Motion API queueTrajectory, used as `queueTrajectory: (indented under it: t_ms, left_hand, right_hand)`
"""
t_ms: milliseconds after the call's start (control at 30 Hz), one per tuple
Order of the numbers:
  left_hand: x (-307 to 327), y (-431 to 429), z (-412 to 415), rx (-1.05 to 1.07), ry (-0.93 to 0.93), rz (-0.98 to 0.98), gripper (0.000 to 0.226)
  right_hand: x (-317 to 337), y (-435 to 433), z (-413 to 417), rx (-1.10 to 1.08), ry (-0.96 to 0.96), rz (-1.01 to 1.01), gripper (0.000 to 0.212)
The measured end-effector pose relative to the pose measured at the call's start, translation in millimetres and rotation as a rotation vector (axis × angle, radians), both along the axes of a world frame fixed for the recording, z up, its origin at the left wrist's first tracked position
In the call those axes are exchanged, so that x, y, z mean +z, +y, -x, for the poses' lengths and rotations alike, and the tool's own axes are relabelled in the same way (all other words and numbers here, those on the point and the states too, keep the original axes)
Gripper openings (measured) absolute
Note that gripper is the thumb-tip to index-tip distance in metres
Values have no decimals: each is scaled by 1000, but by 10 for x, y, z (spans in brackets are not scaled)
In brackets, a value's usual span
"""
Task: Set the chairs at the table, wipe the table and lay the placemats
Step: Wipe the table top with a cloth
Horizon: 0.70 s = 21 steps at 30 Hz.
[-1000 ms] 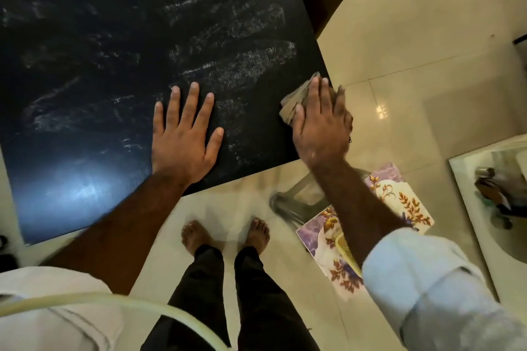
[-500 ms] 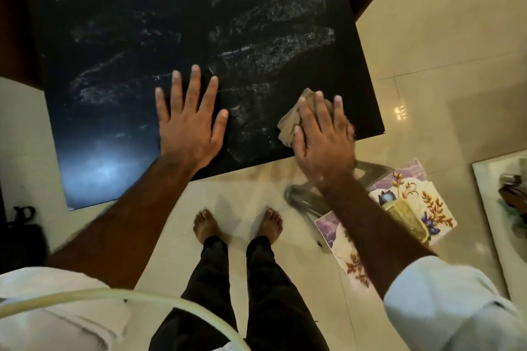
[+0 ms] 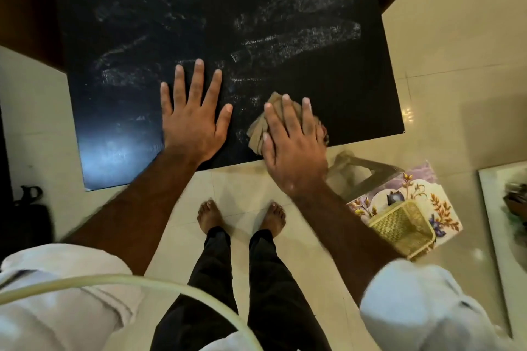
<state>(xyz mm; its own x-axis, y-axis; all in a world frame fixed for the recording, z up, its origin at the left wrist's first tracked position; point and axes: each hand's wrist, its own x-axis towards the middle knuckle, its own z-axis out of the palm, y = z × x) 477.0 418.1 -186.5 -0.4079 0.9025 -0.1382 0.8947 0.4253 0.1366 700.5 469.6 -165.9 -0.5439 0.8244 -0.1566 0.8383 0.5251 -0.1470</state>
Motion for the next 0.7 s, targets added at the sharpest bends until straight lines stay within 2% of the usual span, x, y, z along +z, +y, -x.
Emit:
queueTrajectory:
  t_ms: [167, 333, 467, 567, 700]
  left_hand:
    - [-7, 4, 21, 0, 10, -4, 73]
    - [5, 27, 52, -14, -18, 7, 73]
    - [57, -81, 192, -78, -75, 48, 71]
    - [76, -271, 390, -51, 0, 39, 71]
    - [69, -560, 616, -18, 41, 50, 77]
  right_hand:
    - [20, 238, -269, -124, -54, 8, 66]
    - [-43, 672, 280, -159, 17, -59, 63]
    - [-79, 289, 557, -24, 27, -67, 63]
    - [-37, -195, 384, 63, -4, -15, 65]
    - [25, -347, 39, 1, -63, 28, 66]
